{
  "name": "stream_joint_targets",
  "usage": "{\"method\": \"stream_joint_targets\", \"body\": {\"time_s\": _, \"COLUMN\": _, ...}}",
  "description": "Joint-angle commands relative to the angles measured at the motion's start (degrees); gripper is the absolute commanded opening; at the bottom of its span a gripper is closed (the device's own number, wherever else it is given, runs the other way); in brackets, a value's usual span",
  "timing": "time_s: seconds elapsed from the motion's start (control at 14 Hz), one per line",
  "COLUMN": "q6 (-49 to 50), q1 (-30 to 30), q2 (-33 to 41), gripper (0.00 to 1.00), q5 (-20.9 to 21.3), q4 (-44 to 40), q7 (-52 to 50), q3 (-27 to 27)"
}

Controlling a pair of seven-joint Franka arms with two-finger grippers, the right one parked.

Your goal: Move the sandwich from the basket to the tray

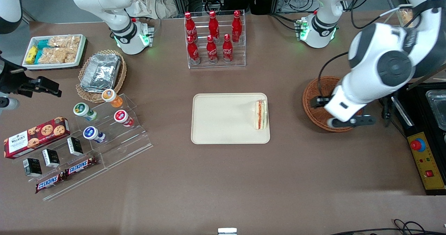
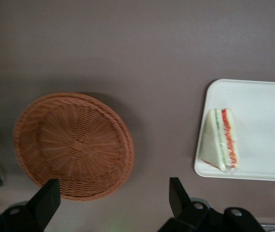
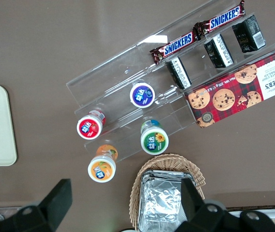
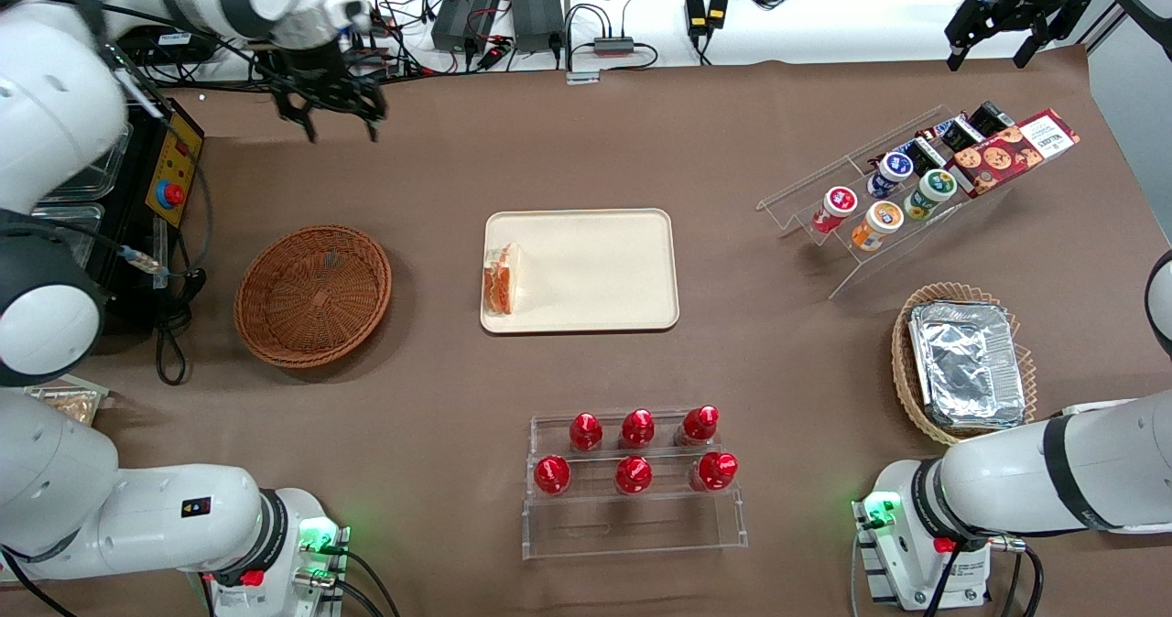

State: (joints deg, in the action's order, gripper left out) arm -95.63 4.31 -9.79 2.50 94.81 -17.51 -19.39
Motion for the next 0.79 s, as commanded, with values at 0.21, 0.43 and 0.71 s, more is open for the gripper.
{"method": "stream_joint_targets", "body": {"time_s": 0.21, "q6": 1.9, "q1": -0.3, "q2": 6.2, "gripper": 1.00, "q5": 0.0, "q4": -0.4, "q7": 13.1, "q3": 10.0}}
{"method": "stream_joint_targets", "body": {"time_s": 0.43, "q6": 5.2, "q1": -0.2, "q2": 6.3, "gripper": 1.00, "q5": -1.4, "q4": -5.8, "q7": 13.4, "q3": 12.4}}
{"method": "stream_joint_targets", "body": {"time_s": 0.71, "q6": 7.2, "q1": 0.2, "q2": 6.6, "gripper": 1.00, "q5": -1.4, "q4": -7.6, "q7": 23.2, "q3": 13.9}}
